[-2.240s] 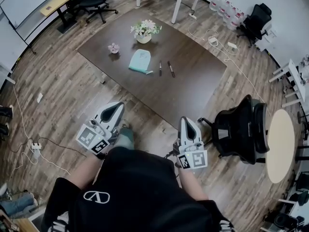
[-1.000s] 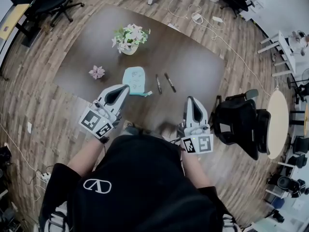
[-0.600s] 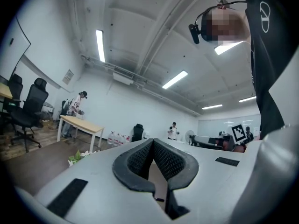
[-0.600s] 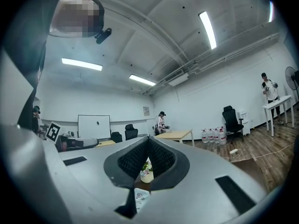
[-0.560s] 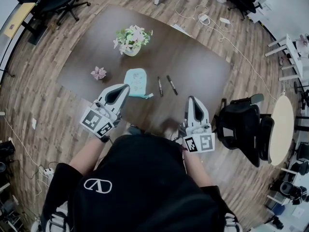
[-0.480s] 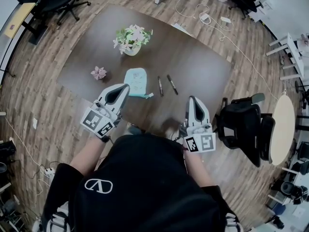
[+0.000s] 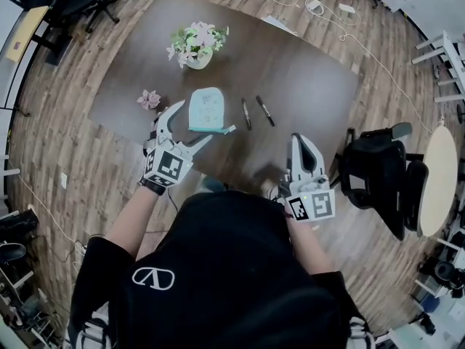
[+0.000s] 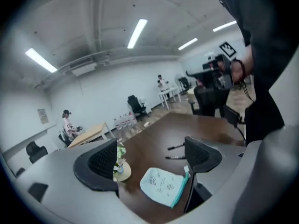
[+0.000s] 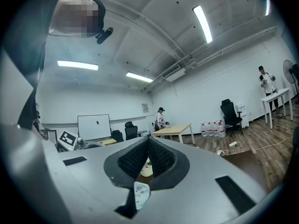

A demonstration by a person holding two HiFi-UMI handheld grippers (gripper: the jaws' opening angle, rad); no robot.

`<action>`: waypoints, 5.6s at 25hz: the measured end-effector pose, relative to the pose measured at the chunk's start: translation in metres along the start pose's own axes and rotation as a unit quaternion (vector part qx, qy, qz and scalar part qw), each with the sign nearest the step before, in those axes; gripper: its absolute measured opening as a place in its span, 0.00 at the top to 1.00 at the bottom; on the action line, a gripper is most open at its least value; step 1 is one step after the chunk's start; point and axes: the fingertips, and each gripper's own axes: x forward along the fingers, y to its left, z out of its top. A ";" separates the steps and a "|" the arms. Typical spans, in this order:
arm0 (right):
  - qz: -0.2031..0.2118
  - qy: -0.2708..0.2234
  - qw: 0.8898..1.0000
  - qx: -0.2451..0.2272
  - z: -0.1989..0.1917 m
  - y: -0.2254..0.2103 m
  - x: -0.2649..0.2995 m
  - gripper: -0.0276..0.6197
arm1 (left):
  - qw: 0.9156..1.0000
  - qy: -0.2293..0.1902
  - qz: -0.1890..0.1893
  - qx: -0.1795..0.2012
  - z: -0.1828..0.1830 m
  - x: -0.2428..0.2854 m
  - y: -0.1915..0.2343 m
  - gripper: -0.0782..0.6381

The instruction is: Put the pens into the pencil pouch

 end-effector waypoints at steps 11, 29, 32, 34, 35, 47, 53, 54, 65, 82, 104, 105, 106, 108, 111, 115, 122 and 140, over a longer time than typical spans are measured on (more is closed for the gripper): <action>-0.010 0.038 0.999 0.014 -0.030 -0.016 -0.015 0.96 | 0.957 0.190 -0.151 0.161 -0.153 0.080 -0.068 0.30; -0.037 0.077 0.996 0.025 -0.055 -0.040 -0.040 0.96 | 0.911 0.284 -0.245 0.173 -0.255 0.147 -0.115 0.46; -0.040 0.081 0.995 0.029 -0.058 -0.040 -0.041 0.96 | 0.904 0.293 -0.256 0.175 -0.260 0.146 -0.117 0.51; -0.041 0.084 0.995 0.032 -0.060 -0.040 -0.041 0.96 | 0.902 0.295 -0.264 0.175 -0.261 0.146 -0.119 0.58; -0.041 0.084 0.995 0.032 -0.061 -0.039 -0.040 0.96 | 0.900 0.295 -0.268 0.174 -0.261 0.146 -0.120 0.61; -0.045 0.080 0.995 0.037 -0.062 -0.035 -0.039 0.96 | 0.896 0.312 -0.294 0.118 -0.250 0.139 -0.116 0.84; -0.043 0.068 0.996 0.038 -0.057 -0.033 -0.033 0.96 | 0.912 0.278 -0.284 -0.101 -0.203 0.137 -0.086 0.86; -0.042 0.066 0.996 0.039 -0.056 -0.033 -0.032 0.96 | 0.912 0.267 -0.281 -0.132 -0.193 0.137 -0.080 0.86; -0.043 0.043 0.997 0.045 -0.040 -0.035 -0.028 0.96 | 0.827 0.089 -0.257 -0.491 -0.077 0.111 -0.031 0.87; -0.024 0.046 0.999 -0.004 -0.028 -0.037 -0.012 0.96 | 0.749 -0.087 -0.175 -0.633 0.010 0.051 -0.018 0.87; 0.072 0.331 0.923 -0.185 -0.159 -0.091 0.114 0.36 | 0.697 -0.093 -0.139 -0.697 -0.017 0.018 -0.055 0.87; 0.076 0.349 0.916 -0.181 -0.174 -0.096 0.121 0.38 | 0.695 -0.092 -0.136 -0.700 -0.020 0.017 -0.058 0.87; 0.078 0.367 0.910 -0.177 -0.189 -0.100 0.127 0.41 | 0.692 -0.092 -0.132 -0.703 -0.024 0.015 -0.060 0.87; 0.083 0.402 0.896 -0.172 -0.221 -0.110 0.137 0.43 | 0.689 -0.092 -0.124 -0.708 -0.032 0.014 -0.064 0.87; 0.088 0.458 0.870 -0.158 -0.271 -0.119 0.145 0.49 | 0.689 -0.089 -0.115 -0.710 -0.045 0.013 -0.070 0.87; 0.094 0.528 0.834 -0.133 -0.326 -0.125 0.142 0.58 | 0.679 -0.084 -0.107 -0.722 -0.045 0.010 -0.074 0.87; 0.103 0.603 0.784 -0.102 -0.383 -0.129 0.141 0.72 | 0.668 -0.083 -0.098 -0.733 -0.052 0.011 -0.084 0.87; 0.095 0.624 0.770 -0.091 -0.405 -0.141 0.141 0.89 | 0.658 -0.084 -0.090 -0.743 -0.057 0.008 -0.090 0.87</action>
